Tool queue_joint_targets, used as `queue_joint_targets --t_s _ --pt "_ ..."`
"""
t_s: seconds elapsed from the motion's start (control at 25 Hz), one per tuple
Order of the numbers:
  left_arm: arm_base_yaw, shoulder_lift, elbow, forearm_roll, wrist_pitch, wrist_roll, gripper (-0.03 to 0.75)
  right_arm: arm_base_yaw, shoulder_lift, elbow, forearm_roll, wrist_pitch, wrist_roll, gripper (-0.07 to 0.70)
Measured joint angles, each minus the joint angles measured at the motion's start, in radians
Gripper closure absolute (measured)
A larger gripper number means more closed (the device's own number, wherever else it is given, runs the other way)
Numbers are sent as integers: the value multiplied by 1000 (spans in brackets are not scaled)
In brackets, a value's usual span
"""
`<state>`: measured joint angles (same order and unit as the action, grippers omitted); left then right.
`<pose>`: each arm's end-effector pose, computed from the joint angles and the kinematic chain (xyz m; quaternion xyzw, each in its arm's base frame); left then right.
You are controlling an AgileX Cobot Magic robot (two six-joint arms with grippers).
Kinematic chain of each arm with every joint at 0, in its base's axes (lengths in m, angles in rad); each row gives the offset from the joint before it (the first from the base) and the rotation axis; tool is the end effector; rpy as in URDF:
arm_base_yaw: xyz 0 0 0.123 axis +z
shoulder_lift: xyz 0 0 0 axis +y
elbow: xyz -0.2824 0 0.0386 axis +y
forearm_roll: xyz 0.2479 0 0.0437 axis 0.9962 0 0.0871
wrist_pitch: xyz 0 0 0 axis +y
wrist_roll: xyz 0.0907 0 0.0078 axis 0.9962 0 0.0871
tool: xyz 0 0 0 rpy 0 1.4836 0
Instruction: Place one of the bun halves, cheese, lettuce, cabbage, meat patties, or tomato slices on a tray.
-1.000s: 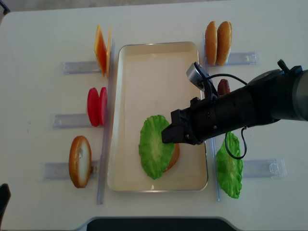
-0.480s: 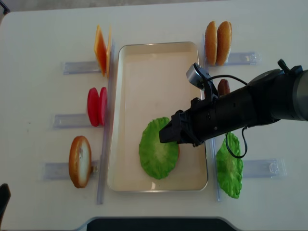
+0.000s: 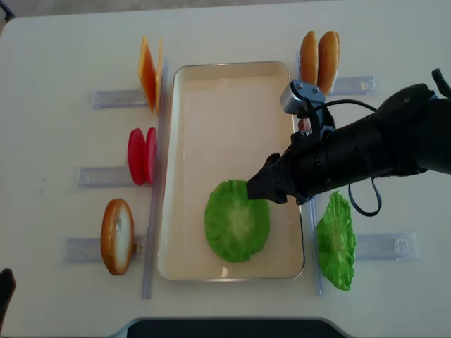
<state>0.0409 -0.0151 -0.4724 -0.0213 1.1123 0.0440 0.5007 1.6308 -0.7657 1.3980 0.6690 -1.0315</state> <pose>-0.0062 -0.0020 0.2654 0.0020 0.8695 0.0103 0.4939 0.2307 0.1898 0.1852 -0.1845 0.8827 0.4021 0.1584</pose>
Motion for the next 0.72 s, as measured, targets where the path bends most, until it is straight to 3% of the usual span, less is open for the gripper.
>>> queue_joint_targets --t_s 0.28,0.44,0.56,0.72 --pt "0 0 0 0 0 0 433 0 -179 0 -235 -44 187 258" --pt "0 0 0 0 0 0 433 0 -299 0 -472 -19 402 258" --pt "0 0 0 0 0 0 433 0 -386 0 -709 37 621 258" --pt "0 0 0 0 0 0 433 0 -499 0 -1041 199 919 259"
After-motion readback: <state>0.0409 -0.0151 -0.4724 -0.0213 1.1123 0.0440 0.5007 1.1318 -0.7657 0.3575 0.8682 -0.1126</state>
